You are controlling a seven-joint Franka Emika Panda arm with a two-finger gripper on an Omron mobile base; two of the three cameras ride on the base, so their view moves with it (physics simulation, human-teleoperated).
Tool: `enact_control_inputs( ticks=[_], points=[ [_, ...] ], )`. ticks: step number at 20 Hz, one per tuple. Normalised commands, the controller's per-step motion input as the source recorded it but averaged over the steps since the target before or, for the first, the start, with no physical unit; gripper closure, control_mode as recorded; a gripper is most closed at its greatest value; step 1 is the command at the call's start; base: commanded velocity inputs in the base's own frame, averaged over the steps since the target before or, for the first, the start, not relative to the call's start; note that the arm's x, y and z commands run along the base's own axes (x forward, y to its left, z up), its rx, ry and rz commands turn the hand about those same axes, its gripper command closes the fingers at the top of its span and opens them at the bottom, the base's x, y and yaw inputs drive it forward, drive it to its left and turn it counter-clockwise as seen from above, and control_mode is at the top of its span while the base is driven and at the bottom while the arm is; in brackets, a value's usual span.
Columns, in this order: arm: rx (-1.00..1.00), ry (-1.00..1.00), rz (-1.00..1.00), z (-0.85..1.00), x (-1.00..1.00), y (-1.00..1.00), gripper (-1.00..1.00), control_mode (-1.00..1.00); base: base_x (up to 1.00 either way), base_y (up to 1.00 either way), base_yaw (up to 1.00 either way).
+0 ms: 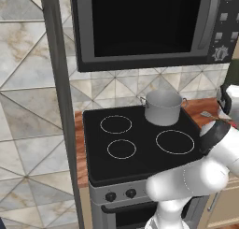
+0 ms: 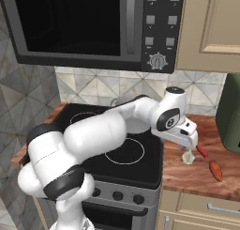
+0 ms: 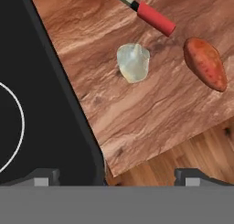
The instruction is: Put the sweet potato and garlic in the pot. Retrieve the spatula and lightly stir the vegetables in the pot.
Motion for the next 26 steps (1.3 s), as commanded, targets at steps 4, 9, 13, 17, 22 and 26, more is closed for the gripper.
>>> enact_control_inputs(
  ticks=[4, 9, 13, 17, 22, 26],
  points=[
    [-0.03, 0.0, 0.0, -0.54, 0.31, -0.33, -1.0, -1.0, 0.0, 0.0, 0.0],
    [0.0, 0.0, 0.0, -0.35, 0.27, -0.21, -1.0, -1.0, 0.0, 0.0, 0.0],
    [0.0, 0.0, 0.0, -0.15, 0.19, -0.21, -1.0, -1.0, 0.0, 0.0, 0.0],
    [0.0, 0.0, 0.0, -0.15, 0.23, -0.27, -1.0, -1.0, 0.0, 0.0, 0.0],
    [0.03, 0.01, 0.0, -0.21, 0.31, -0.18, -1.0, -1.0, 0.0, 0.0, 0.0],
    [0.11, 0.02, 0.0, -0.25, 0.4, -0.05, -1.0, -1.0, 0.0, 0.0, 0.0]
  ],
)
